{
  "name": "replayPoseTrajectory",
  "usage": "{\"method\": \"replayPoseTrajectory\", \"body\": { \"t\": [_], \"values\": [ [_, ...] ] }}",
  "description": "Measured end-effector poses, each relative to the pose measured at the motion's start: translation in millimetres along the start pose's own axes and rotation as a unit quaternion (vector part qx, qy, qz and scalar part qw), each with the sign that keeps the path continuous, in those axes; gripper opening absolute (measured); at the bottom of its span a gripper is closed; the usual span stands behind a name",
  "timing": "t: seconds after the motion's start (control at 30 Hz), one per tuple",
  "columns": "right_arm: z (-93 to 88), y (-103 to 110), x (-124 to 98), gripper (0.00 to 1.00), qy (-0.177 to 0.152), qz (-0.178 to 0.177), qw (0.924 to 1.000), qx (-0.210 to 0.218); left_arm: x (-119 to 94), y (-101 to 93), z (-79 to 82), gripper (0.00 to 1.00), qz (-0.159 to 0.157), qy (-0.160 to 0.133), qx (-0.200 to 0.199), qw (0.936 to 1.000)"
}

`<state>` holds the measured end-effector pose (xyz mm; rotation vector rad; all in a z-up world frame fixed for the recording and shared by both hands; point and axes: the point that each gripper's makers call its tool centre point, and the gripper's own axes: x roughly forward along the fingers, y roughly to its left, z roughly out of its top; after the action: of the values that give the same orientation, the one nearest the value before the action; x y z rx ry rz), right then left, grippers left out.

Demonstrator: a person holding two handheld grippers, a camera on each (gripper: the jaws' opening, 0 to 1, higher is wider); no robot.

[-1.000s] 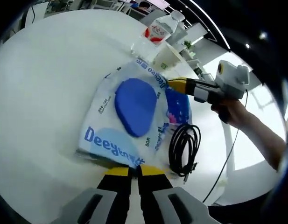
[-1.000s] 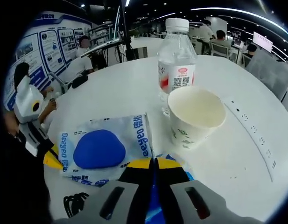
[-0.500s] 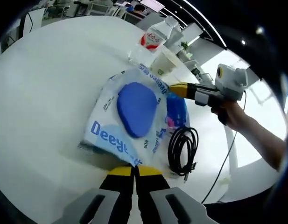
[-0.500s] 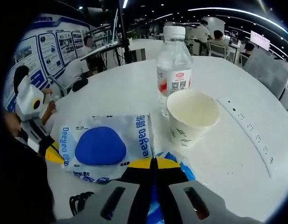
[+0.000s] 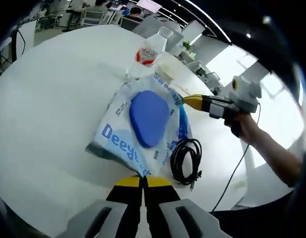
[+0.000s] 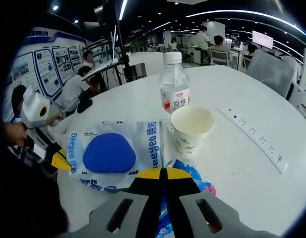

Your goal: Arrange the tabletop items into an orderly group along one side of the table until the central work area is clear of visible clutter.

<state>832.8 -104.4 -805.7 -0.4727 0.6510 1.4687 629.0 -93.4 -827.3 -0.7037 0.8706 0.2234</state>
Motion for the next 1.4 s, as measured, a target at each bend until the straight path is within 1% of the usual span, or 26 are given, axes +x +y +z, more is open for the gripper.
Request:
{"method": "replayPoseTrajectory", "body": {
  "t": [0.1, 0.27, 0.4, 0.5, 0.53, 0.6, 0.7, 0.87, 0.93, 1.1, 1.13, 1.2, 1.4],
  "values": [
    [0.4, -4.7, -8.1, 0.0, -0.009, -0.012, 0.9998, 0.014, -4.2, -5.2, 9.7, 0.0, 0.0, -0.001, 0.025, 0.9997],
    [-2.4, -15.2, -27.6, 0.0, -0.022, -0.032, 0.9987, 0.032, -4.8, -14.9, 23.2, 0.0, -0.011, 0.0, 0.047, 0.9988],
    [-7.4, -25.0, -40.3, 0.0, -0.029, -0.052, 0.997, 0.051, -1.0, -23.1, 33.5, 0.0, -0.021, 0.009, 0.069, 0.9974],
    [-9.8, -27.9, -51.6, 0.0, -0.035, -0.063, 0.9954, 0.063, 1.4, -28.1, 39.1, 0.0, -0.027, 0.013, 0.079, 0.9964],
    [-13.5, -33.1, -54.2, 0.0, -0.037, -0.07, 0.9945, 0.068, 3.1, -31.1, 43.4, 0.0, -0.03, 0.015, 0.089, 0.9955],
    [-15.4, -36.5, -58.2, 0.0, -0.04, -0.078, 0.9935, 0.074, 5.5, -34.4, 46.8, 0.0, -0.035, 0.02, 0.095, 0.9946],
    [-19.6, -45.3, -71.9, 0.0, -0.049, -0.096, 0.9896, 0.095, 10.8, -43.1, 54.8, 0.0, -0.043, 0.029, 0.115, 0.9921],
    [-27.2, -57.0, -86.8, 0.0, -0.059, -0.124, 0.9833, 0.119, 18.5, -57.4, 68.7, 0.0, -0.055, 0.037, 0.141, 0.9878],
    [-32.1, -65.6, -97.0, 0.0, -0.065, -0.138, 0.979, 0.134, 22.6, -65.8, 77.2, 0.0, -0.061, 0.04, 0.156, 0.9851],
    [-39.9, -77.5, -115.4, 0.0, -0.073, -0.167, 0.9714, 0.152, 32.0, -81.8, 90.3, 0.0, -0.072, 0.049, 0.185, 0.9788],
    [-45.1, -82.1, -125.6, 0.0, -0.077, -0.184, 0.9663, 0.162, 40.8, -93.5, 98.7, 0.0, -0.08, 0.059, 0.207, 0.9732],
    [-48.8, -87.7, -132.7, 0.0, -0.079, -0.192, 0.9636, 0.168, 45.3, -98.6, 102.1, 0.0, -0.083, 0.064, 0.217, 0.9705],
    [-51.8, -96.5, -150.6, 0.0, -0.084, -0.216, 0.956, 0.18, 55.8, -113.0, 114.2, 0.0, -0.093, 0.073, 0.237, 0.9645]
  ]
}}
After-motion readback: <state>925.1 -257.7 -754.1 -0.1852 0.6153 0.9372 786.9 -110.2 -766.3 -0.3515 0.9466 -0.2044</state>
